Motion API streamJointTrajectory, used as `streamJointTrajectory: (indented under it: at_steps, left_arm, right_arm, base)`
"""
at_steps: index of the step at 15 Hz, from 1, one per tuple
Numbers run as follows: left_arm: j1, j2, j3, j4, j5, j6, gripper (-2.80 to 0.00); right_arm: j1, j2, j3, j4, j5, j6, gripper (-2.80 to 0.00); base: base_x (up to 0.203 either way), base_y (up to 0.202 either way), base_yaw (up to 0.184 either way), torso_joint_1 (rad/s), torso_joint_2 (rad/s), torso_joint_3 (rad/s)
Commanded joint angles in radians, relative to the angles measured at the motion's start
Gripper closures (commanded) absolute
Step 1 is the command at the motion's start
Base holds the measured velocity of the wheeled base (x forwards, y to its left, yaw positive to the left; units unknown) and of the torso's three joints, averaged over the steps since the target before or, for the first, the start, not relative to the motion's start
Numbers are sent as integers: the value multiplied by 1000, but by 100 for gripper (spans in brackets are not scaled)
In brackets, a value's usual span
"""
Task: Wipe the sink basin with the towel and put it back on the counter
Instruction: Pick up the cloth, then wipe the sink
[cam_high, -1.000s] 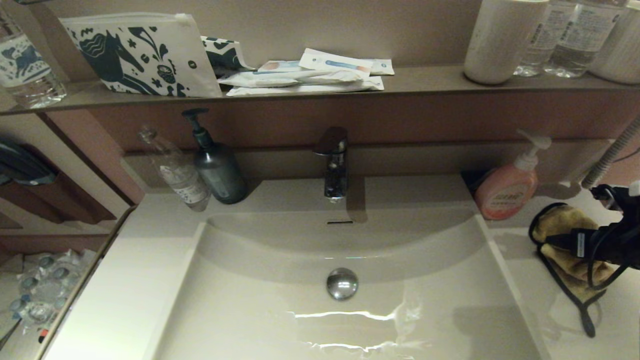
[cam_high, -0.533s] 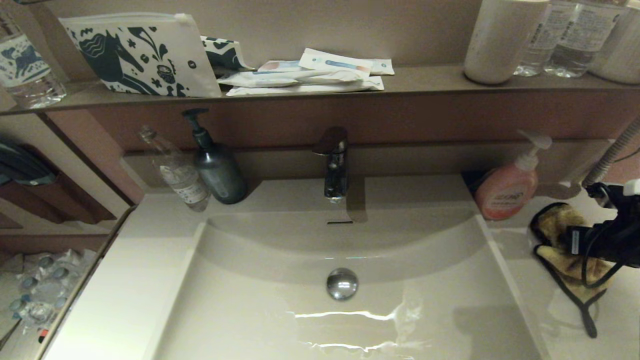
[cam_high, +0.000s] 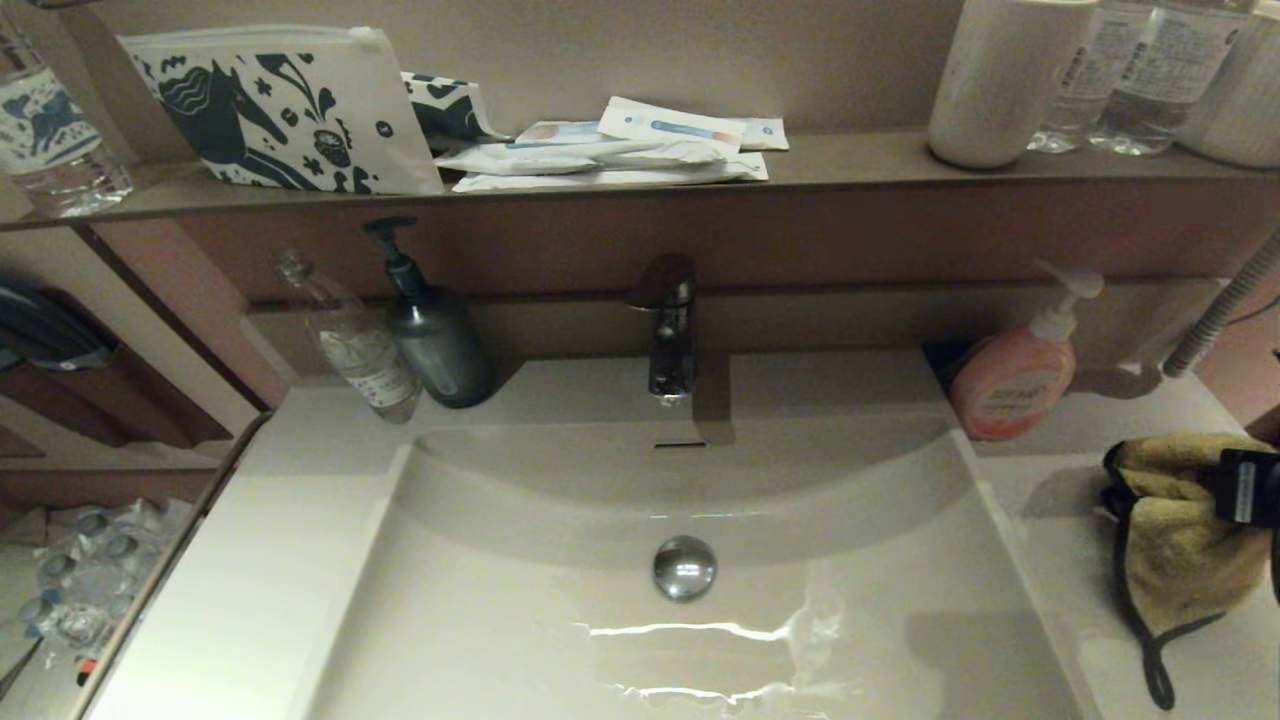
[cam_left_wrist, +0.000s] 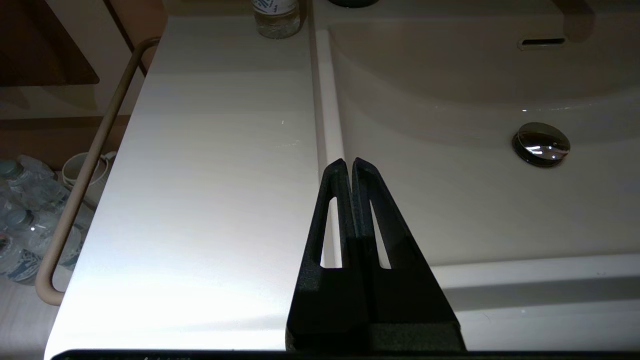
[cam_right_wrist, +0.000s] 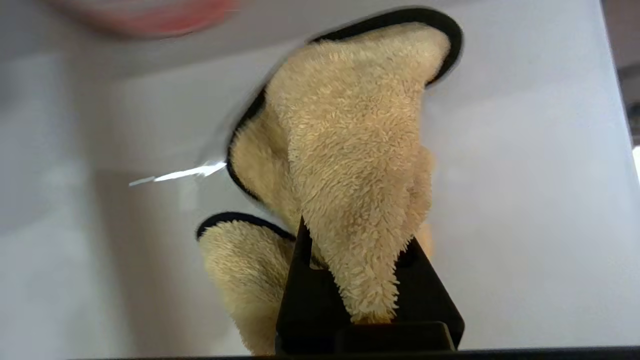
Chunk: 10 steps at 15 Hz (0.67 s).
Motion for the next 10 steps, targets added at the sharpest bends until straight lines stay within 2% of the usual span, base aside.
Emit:
streamJointTrajectory:
  at_steps: [1, 3, 5, 7, 10]
  left_arm:
    - [0, 1, 0, 0, 0, 0, 0]
    - [0, 1, 0, 0, 0, 0, 0]
    - [0, 1, 0, 0, 0, 0, 0]
    - [0, 1, 0, 0, 0, 0, 0]
    - [0, 1, 0, 0, 0, 0, 0]
  right_arm:
    - [49, -186, -25, 124, 0, 4, 0]
    - [179, -271, -116, 306, -14, 42, 0]
    - [331, -295, -198, 422, -76, 98, 0]
    - [516, -289, -241, 466, -187, 148, 0]
    - [815, -201, -277, 485, -415, 238, 0]
  base:
    - [0, 0, 0, 0, 0, 0]
    - [0, 0, 0, 0, 0, 0]
    - [0, 0, 0, 0, 0, 0]
    - [0, 0, 0, 0, 0, 0]
    - [0, 0, 0, 0, 0, 0]
